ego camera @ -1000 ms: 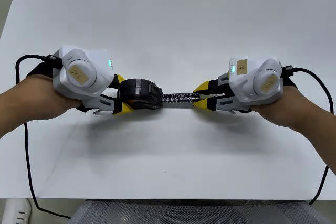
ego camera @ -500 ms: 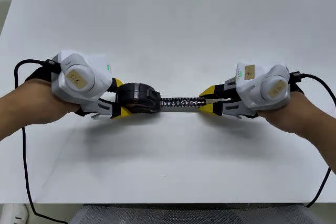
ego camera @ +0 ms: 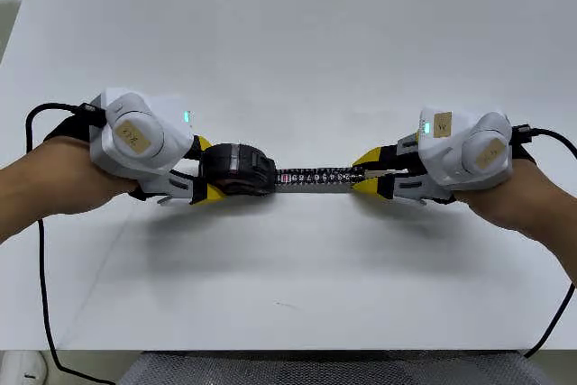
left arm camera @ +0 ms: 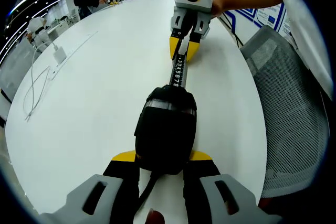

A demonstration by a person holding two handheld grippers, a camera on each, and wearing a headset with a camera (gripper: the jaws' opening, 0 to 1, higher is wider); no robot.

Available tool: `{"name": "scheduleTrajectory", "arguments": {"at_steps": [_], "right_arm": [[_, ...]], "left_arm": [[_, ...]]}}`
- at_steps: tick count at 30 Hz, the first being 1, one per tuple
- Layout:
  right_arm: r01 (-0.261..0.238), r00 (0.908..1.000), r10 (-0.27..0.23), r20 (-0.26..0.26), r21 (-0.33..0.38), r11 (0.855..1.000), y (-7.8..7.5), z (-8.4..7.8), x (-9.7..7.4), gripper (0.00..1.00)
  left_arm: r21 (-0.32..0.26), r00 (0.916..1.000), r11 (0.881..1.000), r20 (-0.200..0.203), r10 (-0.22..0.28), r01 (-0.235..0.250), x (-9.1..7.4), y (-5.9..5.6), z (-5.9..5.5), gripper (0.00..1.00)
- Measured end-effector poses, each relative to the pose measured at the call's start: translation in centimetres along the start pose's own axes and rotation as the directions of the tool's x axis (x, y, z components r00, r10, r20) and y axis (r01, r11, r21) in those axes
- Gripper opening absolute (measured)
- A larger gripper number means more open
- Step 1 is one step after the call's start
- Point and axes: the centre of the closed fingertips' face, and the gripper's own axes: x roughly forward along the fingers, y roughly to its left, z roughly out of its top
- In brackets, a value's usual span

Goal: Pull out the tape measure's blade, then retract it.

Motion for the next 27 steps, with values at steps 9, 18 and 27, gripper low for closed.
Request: {"name": "scheduleTrajectory", "arguments": {"at_steps": [9, 18, 27], "right_arm": [[0.013, 0.9999, -0.012, -0.011, 0.009, 1.0, -0.2, -0.9, -1.0, 0.08], [0.019, 0.9996, -0.018, -0.022, 0.011, 1.0, -0.4, -1.5, -1.6, 0.08], [0.023, 0.9992, -0.023, -0.033, 0.005, 1.0, -0.6, -2.1, -2.1, 0.08]], "left_arm": [[-0.002, 1.0, 1.0, 0.003, 0.001, -0.001, 0.0, 0.0, 0.0, 0.27], [0.0, 1.0, 1.0, 0.004, 0.001, -0.001, 0.1, 0.0, 0.1, 0.27], [0.0, 1.0, 1.0, 0.005, 0.002, -0.002, 0.1, 0.0, 0.1, 0.27]]}}
